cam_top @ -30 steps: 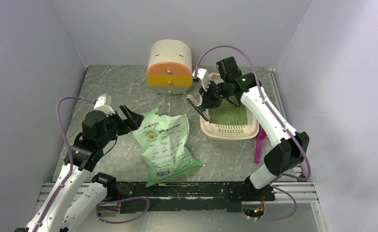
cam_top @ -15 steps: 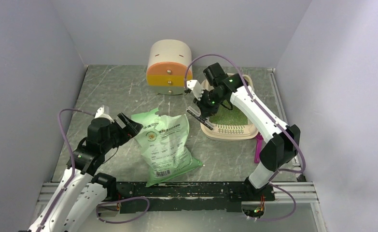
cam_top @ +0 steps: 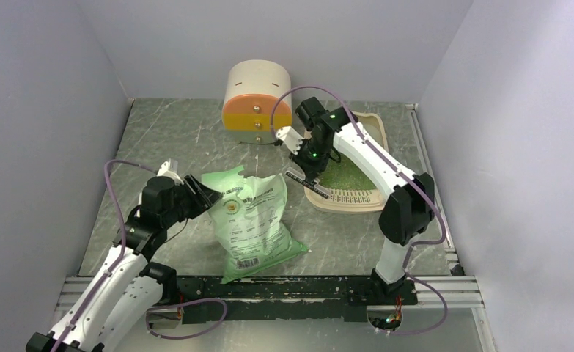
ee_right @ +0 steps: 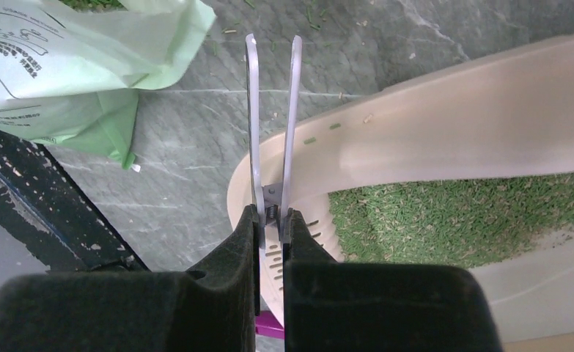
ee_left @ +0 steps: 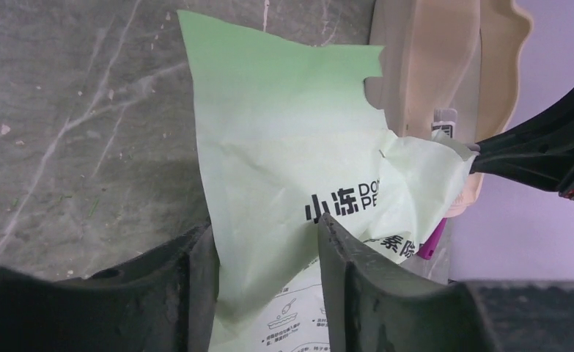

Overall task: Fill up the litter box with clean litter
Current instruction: Adjust the cat litter bag at the center of the board.

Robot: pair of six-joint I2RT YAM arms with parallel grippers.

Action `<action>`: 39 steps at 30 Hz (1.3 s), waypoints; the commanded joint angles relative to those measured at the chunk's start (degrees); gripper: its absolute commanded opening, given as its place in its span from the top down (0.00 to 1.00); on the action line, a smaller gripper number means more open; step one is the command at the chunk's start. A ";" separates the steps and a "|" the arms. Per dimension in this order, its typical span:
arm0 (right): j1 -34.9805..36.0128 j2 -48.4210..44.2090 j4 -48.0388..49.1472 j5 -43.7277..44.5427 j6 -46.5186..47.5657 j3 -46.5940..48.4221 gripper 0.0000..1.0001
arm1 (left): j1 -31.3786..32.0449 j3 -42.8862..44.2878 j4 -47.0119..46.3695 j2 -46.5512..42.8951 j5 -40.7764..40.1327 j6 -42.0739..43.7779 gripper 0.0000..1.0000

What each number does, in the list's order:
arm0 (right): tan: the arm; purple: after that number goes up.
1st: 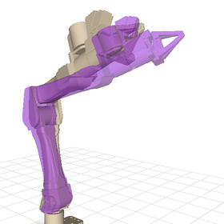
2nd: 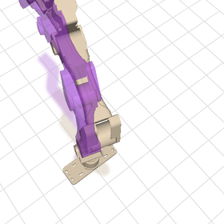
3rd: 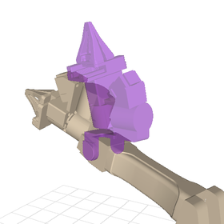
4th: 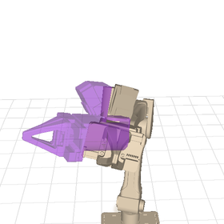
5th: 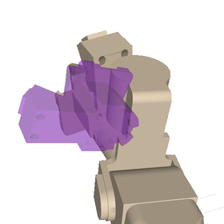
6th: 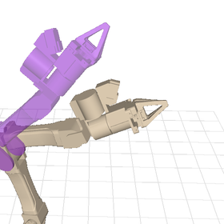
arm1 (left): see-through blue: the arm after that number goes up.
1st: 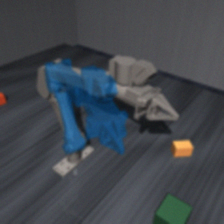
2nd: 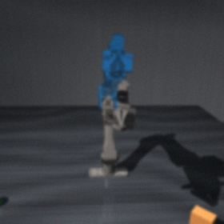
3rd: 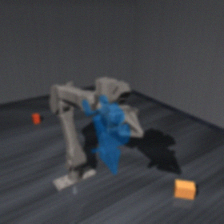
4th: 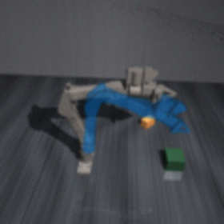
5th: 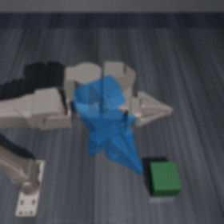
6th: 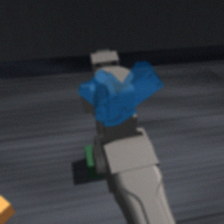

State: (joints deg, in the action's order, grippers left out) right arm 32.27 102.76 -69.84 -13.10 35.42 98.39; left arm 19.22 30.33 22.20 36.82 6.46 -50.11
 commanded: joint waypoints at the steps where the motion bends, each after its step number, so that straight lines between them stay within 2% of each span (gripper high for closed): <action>1: 2.15 2.59 -3.47 0.22 1.69 4.54 1.00 | 0.11 -1.08 -5.25 -1.12 1.96 0.62 0.53; 5: 2.56 3.75 -4.84 -2.02 2.39 6.02 1.00 | 0.11 -1.08 -6.30 -1.39 1.36 2.50 0.61; 8: 2.69 3.24 -4.57 -1.16 1.91 6.16 1.00 | 0.11 -1.32 -7.84 -1.16 2.73 4.51 0.89; 10: 2.62 2.43 -3.94 -1.21 1.66 6.30 1.00 | 0.11 -1.93 -9.58 -1.30 4.40 4.94 0.95; 15: 1.75 -0.11 -0.31 -1.05 -1.42 5.91 1.00 | 0.11 -3.82 -14.63 -3.19 8.05 5.79 0.95; 17: 0.62 -1.42 4.01 3.31 -6.05 5.24 1.00 | 0.11 -4.90 -18.21 -4.65 9.63 6.45 0.95; 20: -1.34 -3.90 8.08 2.77 -10.99 4.87 1.00 | 0.11 -4.33 -23.45 -5.16 12.10 9.48 0.95; 23: -4.86 -8.13 15.61 -2.00 -20.00 1.75 1.00 | 0.11 -1.55 -28.08 -1.23 15.88 12.08 0.95; 27: -7.97 -14.96 22.37 -0.92 -33.13 -6.87 1.00 | 0.11 6.08 -28.68 8.91 18.96 15.53 0.95; 30: -9.16 -20.23 24.02 -0.07 -39.34 -14.34 1.00 | 0.11 9.94 -31.14 14.20 19.91 17.45 0.95; 34: -9.36 -29.35 26.16 -4.07 -46.22 -25.97 1.00 | 0.03 16.26 -24.91 19.15 18.40 20.89 0.95; 36: -9.42 -33.12 26.70 -5.53 -51.49 -31.22 1.00 | 0.02 16.21 -22.38 18.93 15.35 21.00 0.95; 37: -9.41 -35.05 26.58 -5.61 -53.59 -33.60 1.00 | -0.05 15.34 -20.44 17.83 12.72 20.56 0.93; 39: -9.44 -39.18 26.58 -6.96 -57.35 -38.64 1.00 | -0.06 13.79 -16.17 14.17 5.62 19.79 0.65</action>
State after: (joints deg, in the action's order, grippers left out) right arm 23.07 69.95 -45.69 -16.58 -10.28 66.52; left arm 19.22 43.86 2.17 56.12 21.19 -30.79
